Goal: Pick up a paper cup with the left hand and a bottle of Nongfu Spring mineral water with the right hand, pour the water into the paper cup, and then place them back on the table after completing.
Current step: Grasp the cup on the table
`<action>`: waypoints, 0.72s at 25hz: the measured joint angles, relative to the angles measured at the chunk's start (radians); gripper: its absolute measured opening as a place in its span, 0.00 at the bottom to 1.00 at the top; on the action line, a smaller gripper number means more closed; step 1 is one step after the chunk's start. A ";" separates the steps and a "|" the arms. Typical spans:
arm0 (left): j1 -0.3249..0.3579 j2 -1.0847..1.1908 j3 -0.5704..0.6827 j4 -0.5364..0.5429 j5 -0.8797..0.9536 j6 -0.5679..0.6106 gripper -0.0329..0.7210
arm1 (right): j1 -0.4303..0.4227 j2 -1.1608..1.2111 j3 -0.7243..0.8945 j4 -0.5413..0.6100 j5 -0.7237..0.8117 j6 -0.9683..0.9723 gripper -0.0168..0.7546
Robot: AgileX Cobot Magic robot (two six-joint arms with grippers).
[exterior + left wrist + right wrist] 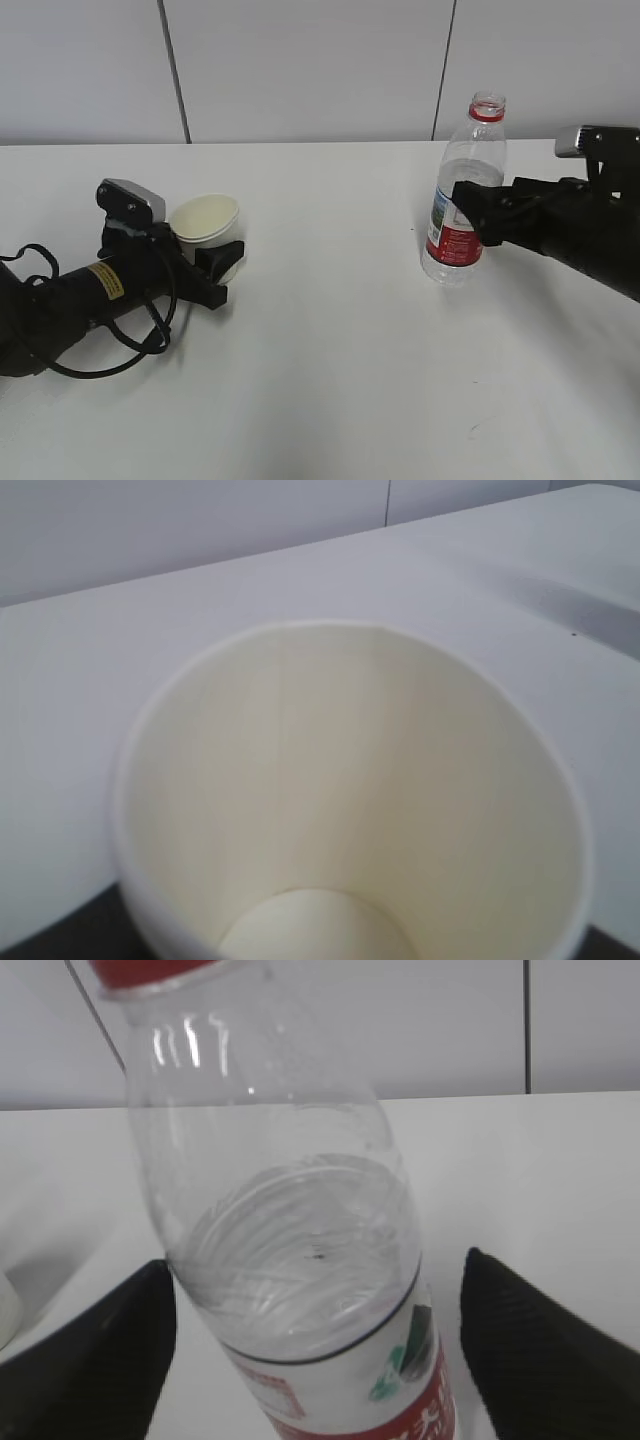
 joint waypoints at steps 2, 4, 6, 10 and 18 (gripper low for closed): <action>0.000 0.000 0.000 0.000 0.000 0.000 0.57 | 0.000 0.021 -0.018 -0.019 -0.005 0.006 0.88; 0.000 0.000 0.000 0.000 0.000 0.000 0.57 | 0.000 0.042 -0.034 -0.026 -0.005 0.007 0.88; 0.000 0.000 0.000 0.000 0.000 0.000 0.57 | 0.000 0.062 -0.048 -0.033 -0.007 0.007 0.88; 0.000 0.000 0.000 0.000 0.000 0.000 0.57 | 0.000 0.099 -0.077 -0.066 -0.007 0.008 0.88; 0.000 0.000 0.000 0.000 0.000 0.000 0.57 | 0.000 0.161 -0.151 -0.098 -0.015 0.009 0.88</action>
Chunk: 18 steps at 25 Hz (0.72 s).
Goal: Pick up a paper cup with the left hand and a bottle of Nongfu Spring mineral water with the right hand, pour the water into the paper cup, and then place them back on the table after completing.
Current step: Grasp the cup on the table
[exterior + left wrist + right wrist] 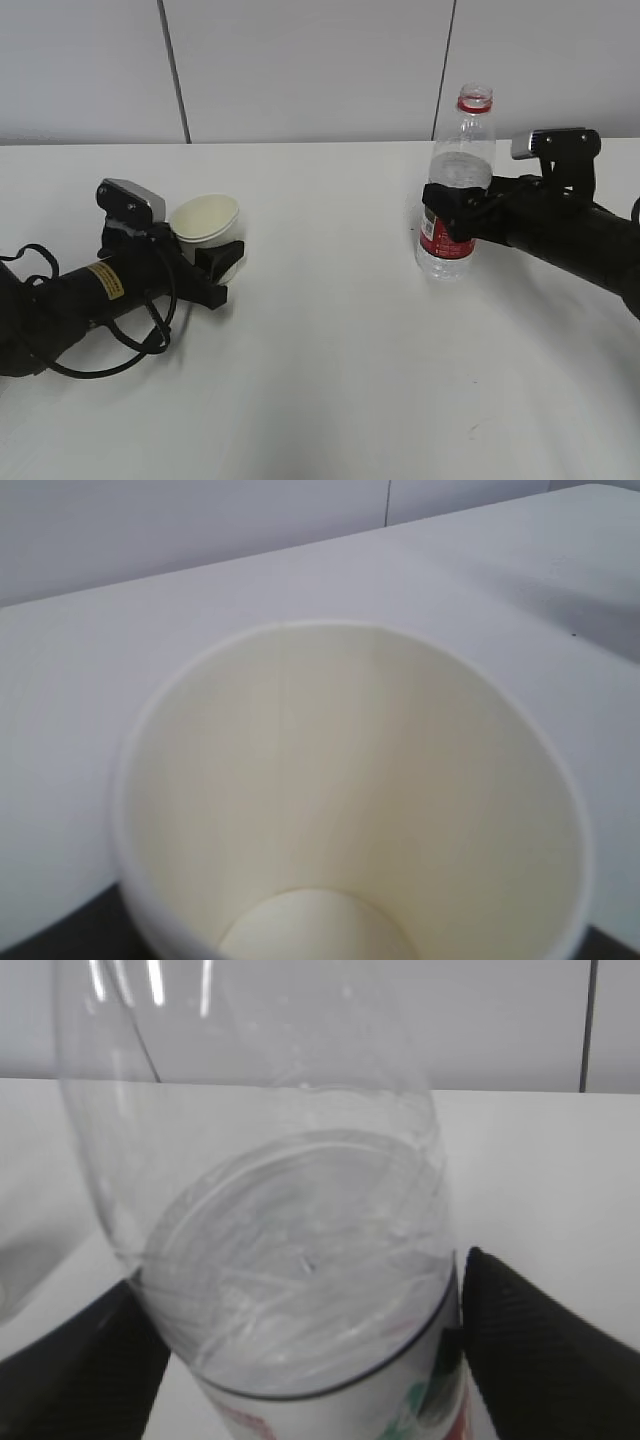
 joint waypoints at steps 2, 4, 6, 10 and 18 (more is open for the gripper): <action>0.000 0.000 0.000 0.000 0.000 0.000 0.57 | 0.000 0.018 -0.020 -0.009 0.000 0.000 0.88; 0.000 0.000 0.000 0.000 0.000 0.000 0.57 | 0.000 0.032 -0.032 -0.011 -0.006 0.000 0.88; 0.000 0.000 0.000 0.000 0.000 0.000 0.57 | 0.000 0.043 -0.034 -0.011 -0.008 -0.002 0.88; 0.000 0.000 0.000 0.000 0.000 0.000 0.57 | 0.000 0.052 -0.034 -0.011 -0.010 -0.004 0.88; 0.000 0.000 0.000 0.000 -0.001 0.000 0.57 | 0.000 0.052 -0.034 -0.011 0.019 -0.029 0.88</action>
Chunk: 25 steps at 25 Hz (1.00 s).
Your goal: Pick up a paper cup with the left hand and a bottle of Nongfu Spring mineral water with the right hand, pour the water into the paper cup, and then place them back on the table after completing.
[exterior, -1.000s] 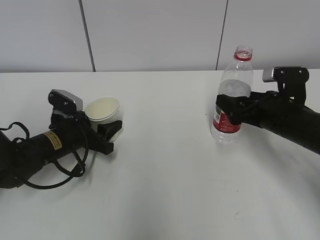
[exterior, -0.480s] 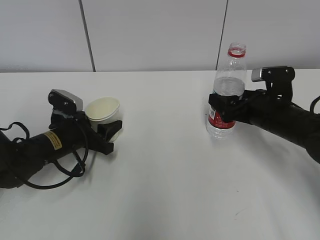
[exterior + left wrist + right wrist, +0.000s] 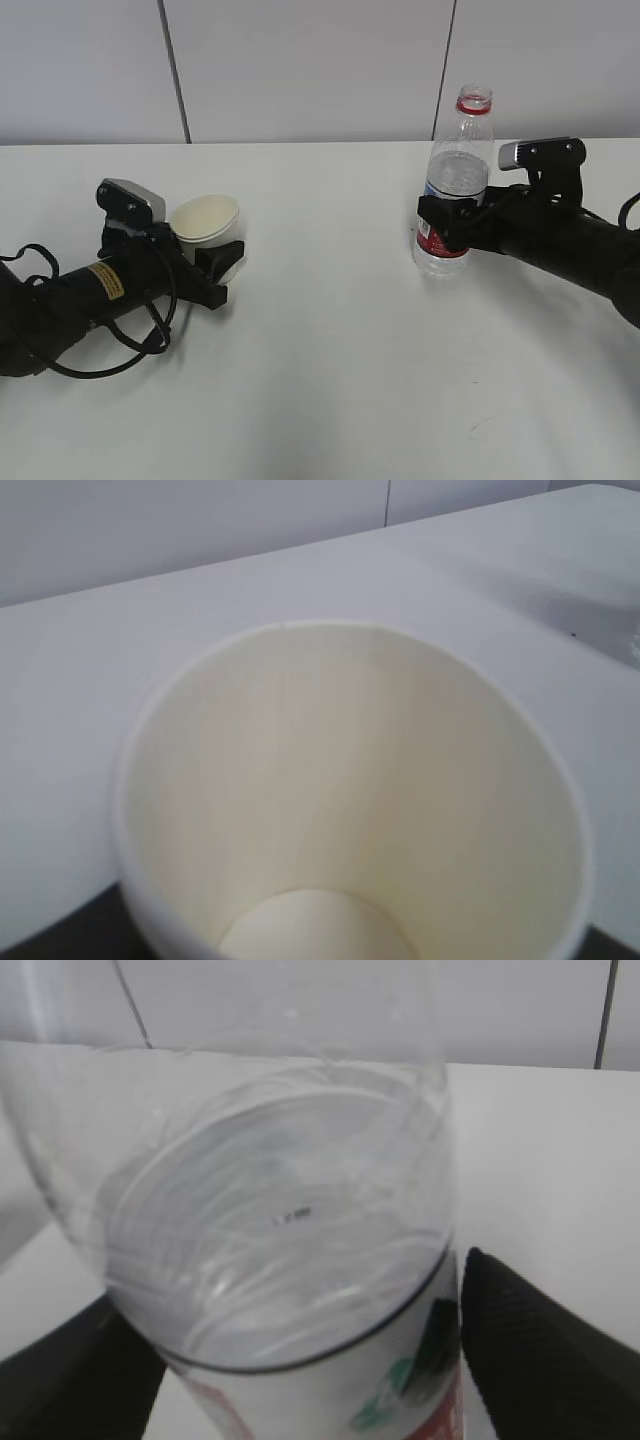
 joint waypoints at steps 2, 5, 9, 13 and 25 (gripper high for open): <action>0.000 0.000 0.000 0.000 0.000 0.000 0.57 | 0.000 0.000 -0.006 0.000 0.002 -0.009 0.88; 0.000 0.000 0.000 0.000 0.000 0.000 0.57 | 0.000 0.011 -0.036 -0.006 0.002 -0.016 0.88; 0.000 0.000 0.000 0.001 0.000 0.000 0.57 | 0.001 0.050 -0.073 -0.011 -0.009 -0.016 0.88; 0.000 0.000 0.000 0.001 0.000 0.000 0.57 | 0.001 0.057 -0.077 -0.012 -0.038 -0.016 0.86; 0.000 0.000 0.000 0.017 0.000 0.000 0.57 | 0.001 0.083 -0.080 -0.004 -0.094 -0.024 0.63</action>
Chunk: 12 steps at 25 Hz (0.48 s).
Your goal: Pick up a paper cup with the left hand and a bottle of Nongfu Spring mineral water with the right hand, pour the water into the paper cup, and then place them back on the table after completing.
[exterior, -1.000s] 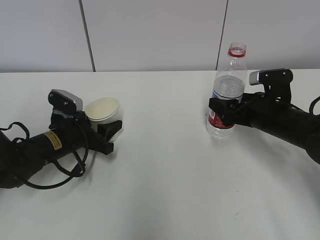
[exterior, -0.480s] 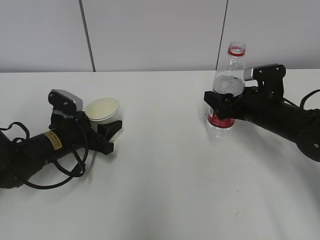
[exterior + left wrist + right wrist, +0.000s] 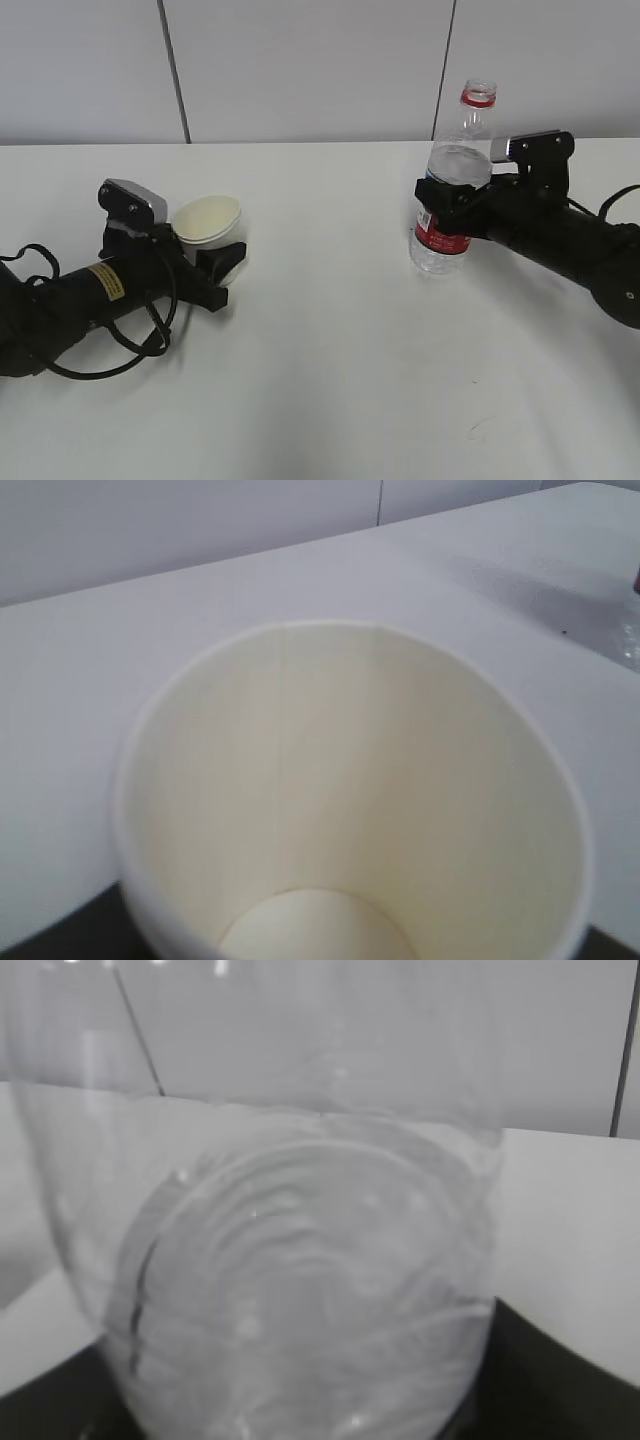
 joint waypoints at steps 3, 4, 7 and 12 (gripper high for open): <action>0.000 0.000 0.000 0.042 -0.002 -0.001 0.57 | 0.000 0.004 0.000 0.000 -0.012 -0.018 0.62; 0.000 0.000 0.000 0.061 -0.002 -0.006 0.57 | 0.000 0.004 0.000 -0.002 -0.012 -0.032 0.62; 0.000 0.000 0.000 0.115 -0.008 -0.023 0.56 | 0.000 -0.002 0.000 -0.006 0.003 -0.052 0.60; 0.000 0.000 -0.001 0.144 -0.009 -0.043 0.56 | 0.000 -0.011 0.000 -0.012 0.021 -0.058 0.54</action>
